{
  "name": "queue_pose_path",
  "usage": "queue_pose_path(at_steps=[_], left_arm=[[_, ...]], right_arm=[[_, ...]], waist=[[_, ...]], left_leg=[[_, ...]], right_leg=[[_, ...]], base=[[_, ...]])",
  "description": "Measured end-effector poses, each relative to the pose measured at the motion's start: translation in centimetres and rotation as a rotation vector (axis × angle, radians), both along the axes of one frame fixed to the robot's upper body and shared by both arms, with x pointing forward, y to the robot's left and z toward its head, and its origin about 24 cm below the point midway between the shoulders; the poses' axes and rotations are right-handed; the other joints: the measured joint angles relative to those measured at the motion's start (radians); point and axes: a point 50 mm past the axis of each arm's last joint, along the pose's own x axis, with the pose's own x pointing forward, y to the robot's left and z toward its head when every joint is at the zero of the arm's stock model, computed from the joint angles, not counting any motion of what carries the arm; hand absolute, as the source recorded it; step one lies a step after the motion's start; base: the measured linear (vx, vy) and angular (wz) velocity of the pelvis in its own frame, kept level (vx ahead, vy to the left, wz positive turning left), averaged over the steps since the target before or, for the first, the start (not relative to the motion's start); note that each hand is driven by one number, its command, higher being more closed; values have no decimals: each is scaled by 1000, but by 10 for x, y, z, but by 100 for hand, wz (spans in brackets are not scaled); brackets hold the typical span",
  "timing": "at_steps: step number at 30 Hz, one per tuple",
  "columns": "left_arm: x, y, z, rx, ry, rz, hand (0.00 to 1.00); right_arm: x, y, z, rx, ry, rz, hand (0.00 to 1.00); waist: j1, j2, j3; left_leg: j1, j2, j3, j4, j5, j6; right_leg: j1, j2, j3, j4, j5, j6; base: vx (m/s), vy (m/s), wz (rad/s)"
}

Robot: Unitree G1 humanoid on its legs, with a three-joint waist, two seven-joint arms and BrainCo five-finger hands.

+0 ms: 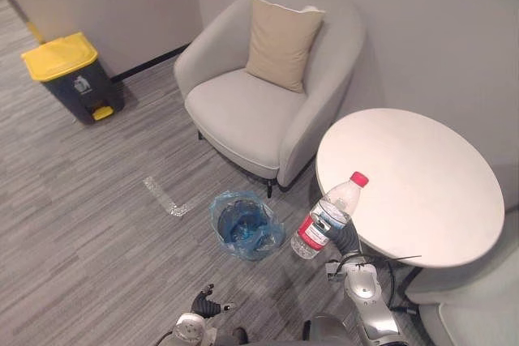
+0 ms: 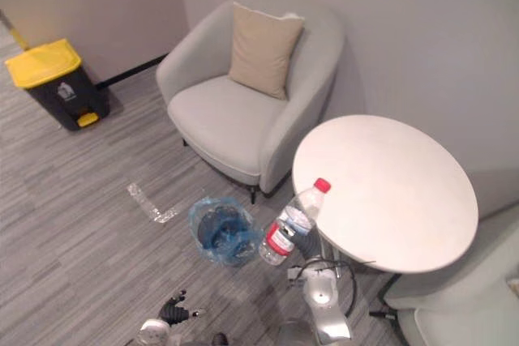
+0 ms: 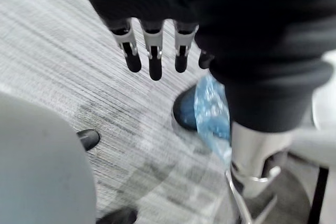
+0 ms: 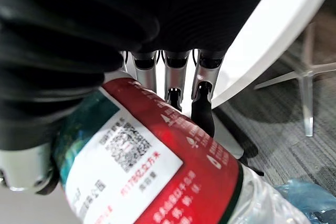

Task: Gather rubbish on tea table into small bin, then transfer packed bag to large trash can.

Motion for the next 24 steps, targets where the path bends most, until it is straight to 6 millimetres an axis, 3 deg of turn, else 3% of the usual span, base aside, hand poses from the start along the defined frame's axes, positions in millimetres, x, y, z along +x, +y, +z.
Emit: queue_pose_path(at_steps=[1, 2, 3, 5, 8, 10, 13, 15, 18, 24], left_arm=[[-1, 0, -1, 0, 5, 1, 0], [-1, -3, -1, -12, 9, 14, 0], [-1, -7, -1, -33, 1, 38, 0], [-2, -10, -2, -40, 4, 39, 0], [3, -9, 0, -41, -12, 32, 0], [5, -8, 2, -37, -26, 30, 0], [4, -12, 1, -39, -20, 6, 0], [5, -12, 2, -35, -22, -12, 0], [9, -9, 3, -18, -29, -40, 0], [11, -2, 5, 20, -34, -88, 0]], right_arm=[[-1, -1, -1, 0, 3, -6, 100], [-3, -5, -2, -7, 9, -14, 100], [-3, -11, -2, -31, 16, -14, 100], [-3, -13, 0, -35, 9, -17, 100], [-6, -18, -3, -33, 19, -45, 100], [-5, -20, -1, -39, 12, -48, 100], [-5, -21, 0, -41, 6, -52, 100], [-5, -21, 0, -43, 7, -53, 100], [-4, -14, -1, -49, 8, -29, 100], [10, 5, 4, -116, -19, 87, 100]], waist=[[-2, -13, -3], [-7, 1, 6], [6, 25, 5], [3, 48, 4], [0, 27, 20], [13, 20, 25], [9, 33, 21], [12, 36, 20], [19, 16, 21], [21, 24, 30]], left_leg=[[1, -11, -17, 8, -8, -14], [2, -11, -48, 37, -38, -42], [-18, 11, -48, 73, -45, -55], [-36, 33, -40, 109, -49, -62], [-78, 44, 26, 268, -48, -67], [-127, 63, 111, 394, -59, -72], [-138, 117, 177, 313, -56, -66], [-114, 102, 152, 231, -37, -95], [-104, 61, 156, 189, -31, -85], [-117, 31, 200, 155, -9, -61]], right_leg=[[8, -1, 21, -65, 55, -2], [22, -6, 7, -74, 111, -28], [46, 3, -15, -95, 114, -31], [81, 12, -51, -131, 113, -32], [173, 5, -97, -191, 104, -46], [222, -4, -105, -225, 106, -49], [239, -6, -115, -238, 103, -50], [239, -10, -101, -246, 108, -26], [243, -35, -89, -292, 137, 5], [184, -58, -38, -281, 153, 17]], base=[[215, -162, 110], [238, -132, 83], [242, -131, 67], [217, -107, 48], [153, -82, 60], [72, -2, 16], [45, 108, 7], [24, 160, 6], [6, 144, 2], [-28, 59, -20]])
